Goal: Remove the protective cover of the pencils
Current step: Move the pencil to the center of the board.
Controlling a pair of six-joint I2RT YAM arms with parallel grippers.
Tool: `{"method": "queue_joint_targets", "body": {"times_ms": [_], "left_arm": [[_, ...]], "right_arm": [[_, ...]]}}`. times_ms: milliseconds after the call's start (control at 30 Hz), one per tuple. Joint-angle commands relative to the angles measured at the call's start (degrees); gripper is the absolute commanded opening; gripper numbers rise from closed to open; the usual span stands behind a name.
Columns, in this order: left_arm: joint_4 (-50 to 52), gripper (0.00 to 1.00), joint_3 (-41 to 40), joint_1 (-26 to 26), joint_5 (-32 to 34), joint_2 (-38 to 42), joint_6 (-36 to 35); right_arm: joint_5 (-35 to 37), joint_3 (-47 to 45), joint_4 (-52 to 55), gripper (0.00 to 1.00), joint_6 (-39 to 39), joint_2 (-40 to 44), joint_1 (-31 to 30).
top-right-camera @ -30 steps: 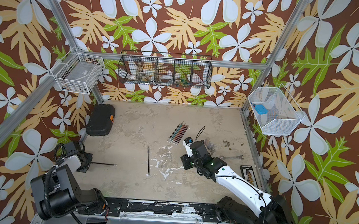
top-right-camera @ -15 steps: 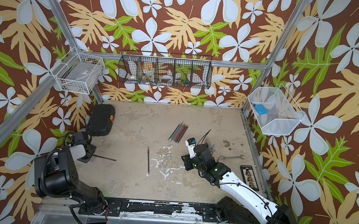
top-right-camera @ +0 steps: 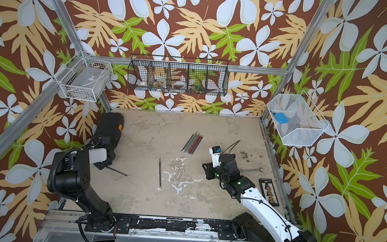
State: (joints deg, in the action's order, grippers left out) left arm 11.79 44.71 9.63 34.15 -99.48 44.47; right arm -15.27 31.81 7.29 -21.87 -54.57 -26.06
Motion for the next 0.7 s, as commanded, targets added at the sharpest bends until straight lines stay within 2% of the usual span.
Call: {"method": "queue_joint_targets", "body": {"times_ms": [0,333,667], "left_arm": [[21.1,0.23,-1.1,-1.8,-22.1,-1.6,0.2],[21.1,0.23,-2.5,-2.3,-22.1,1.9,0.2],[21.1,0.23,-0.6,-7.4,-22.1,6.7,0.2]], "right_arm": [[-3.4,-0.3,-2.4,0.23,0.1,-0.1,1.4],[-4.9,-0.6,-3.1,0.23,0.0,-0.8,3.3],[-4.7,-0.7,-3.0,0.23,-0.1,-0.5,3.7]]}}
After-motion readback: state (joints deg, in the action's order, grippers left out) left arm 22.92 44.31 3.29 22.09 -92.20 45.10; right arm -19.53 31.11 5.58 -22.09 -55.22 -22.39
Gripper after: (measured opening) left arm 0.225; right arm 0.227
